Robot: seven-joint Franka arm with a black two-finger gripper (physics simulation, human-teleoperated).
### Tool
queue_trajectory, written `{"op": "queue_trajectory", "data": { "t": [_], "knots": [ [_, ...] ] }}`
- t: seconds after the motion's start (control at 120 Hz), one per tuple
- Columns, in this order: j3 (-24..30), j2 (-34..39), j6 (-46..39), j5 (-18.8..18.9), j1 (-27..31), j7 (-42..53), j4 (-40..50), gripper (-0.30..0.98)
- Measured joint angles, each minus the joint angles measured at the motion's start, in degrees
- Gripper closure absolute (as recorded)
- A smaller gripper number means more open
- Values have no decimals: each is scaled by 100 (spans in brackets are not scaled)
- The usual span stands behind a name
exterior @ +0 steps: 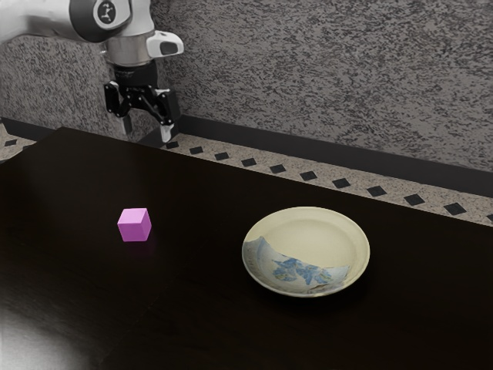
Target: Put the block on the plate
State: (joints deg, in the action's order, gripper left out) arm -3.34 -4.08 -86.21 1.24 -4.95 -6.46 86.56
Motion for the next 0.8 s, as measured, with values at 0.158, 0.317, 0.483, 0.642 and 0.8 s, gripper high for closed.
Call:
{"op": "queue_trajectory", "data": {
  "t": [0.158,0.317,0.483,0.642,0.8],
  "knots": [
    [-6,-20,-1,13,51,24,6,0],
    [-24,-114,1,6,92,-188,41,0],
    [-45,-254,22,-4,446,-554,59,0],
    [-51,-468,-105,235,632,-766,35,0],
    [-47,-952,-474,291,1090,-765,66,0]
  ]
}}
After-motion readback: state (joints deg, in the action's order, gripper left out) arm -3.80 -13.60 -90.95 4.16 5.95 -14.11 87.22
